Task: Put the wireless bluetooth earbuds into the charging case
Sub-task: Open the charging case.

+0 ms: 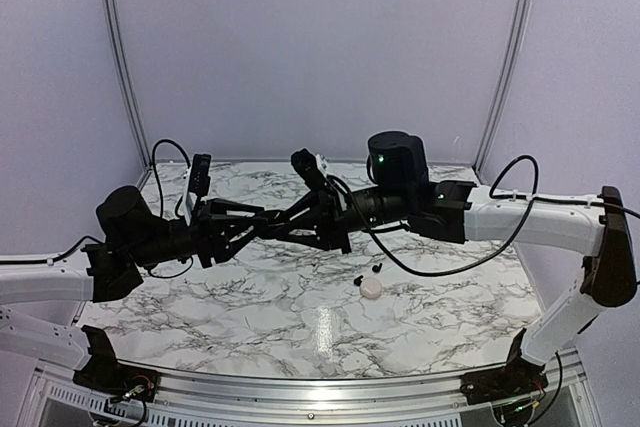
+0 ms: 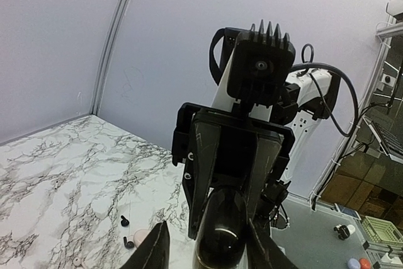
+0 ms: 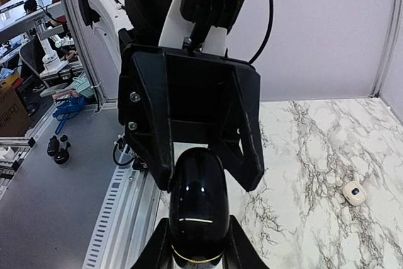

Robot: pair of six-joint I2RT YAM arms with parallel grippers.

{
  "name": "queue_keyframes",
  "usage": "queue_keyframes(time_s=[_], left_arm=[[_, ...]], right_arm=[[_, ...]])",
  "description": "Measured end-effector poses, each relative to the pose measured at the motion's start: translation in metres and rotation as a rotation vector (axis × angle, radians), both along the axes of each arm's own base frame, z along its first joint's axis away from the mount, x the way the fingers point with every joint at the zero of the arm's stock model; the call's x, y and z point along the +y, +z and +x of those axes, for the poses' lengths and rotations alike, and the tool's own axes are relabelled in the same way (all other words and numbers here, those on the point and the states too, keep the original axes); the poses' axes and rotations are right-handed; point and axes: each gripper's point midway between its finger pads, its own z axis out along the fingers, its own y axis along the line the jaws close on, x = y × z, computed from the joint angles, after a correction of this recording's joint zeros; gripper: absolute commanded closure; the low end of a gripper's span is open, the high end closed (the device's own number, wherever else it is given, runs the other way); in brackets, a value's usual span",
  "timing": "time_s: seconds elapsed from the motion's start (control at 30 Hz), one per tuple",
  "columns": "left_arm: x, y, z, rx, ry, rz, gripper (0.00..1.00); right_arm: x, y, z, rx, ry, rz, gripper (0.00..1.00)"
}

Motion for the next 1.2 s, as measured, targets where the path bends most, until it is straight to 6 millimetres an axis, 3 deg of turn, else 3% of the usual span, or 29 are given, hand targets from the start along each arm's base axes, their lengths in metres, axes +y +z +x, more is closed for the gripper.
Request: queue_keyframes(time_s=[0.27, 0.5, 0.73, 0.87, 1.03, 1.2], left_arm=[[0.002, -0.006, 0.012, 0.03, 0.068, 0.024, 0.61], [0.007, -0.011, 0.028, 0.054, 0.162, 0.046, 0.62], [0.011, -0.011, 0.03, 0.051, 0.174, 0.053, 0.5], [0.02, -0.003, 0.031, 0.023, 0.189, 0.049, 0.42], [0.031, 0.013, 0.022, -0.051, 0.185, 0.026, 0.41], [0.026, 0.006, 0.01, -0.077, 0.113, 0.051, 0.42]], right_arm=[[-0.001, -0.013, 0.007, -0.024, -0.035, -0.054, 1.0], [-0.001, -0.022, 0.001, -0.018, -0.021, -0.086, 1.0], [-0.001, -0.02, 0.002, -0.001, -0.022, -0.078, 1.0], [-0.002, -0.016, 0.006, 0.018, -0.02, -0.04, 1.0], [-0.007, -0.014, 0.013, 0.046, -0.018, -0.011, 1.0], [-0.007, -0.008, 0.014, 0.055, -0.013, 0.01, 1.0]])
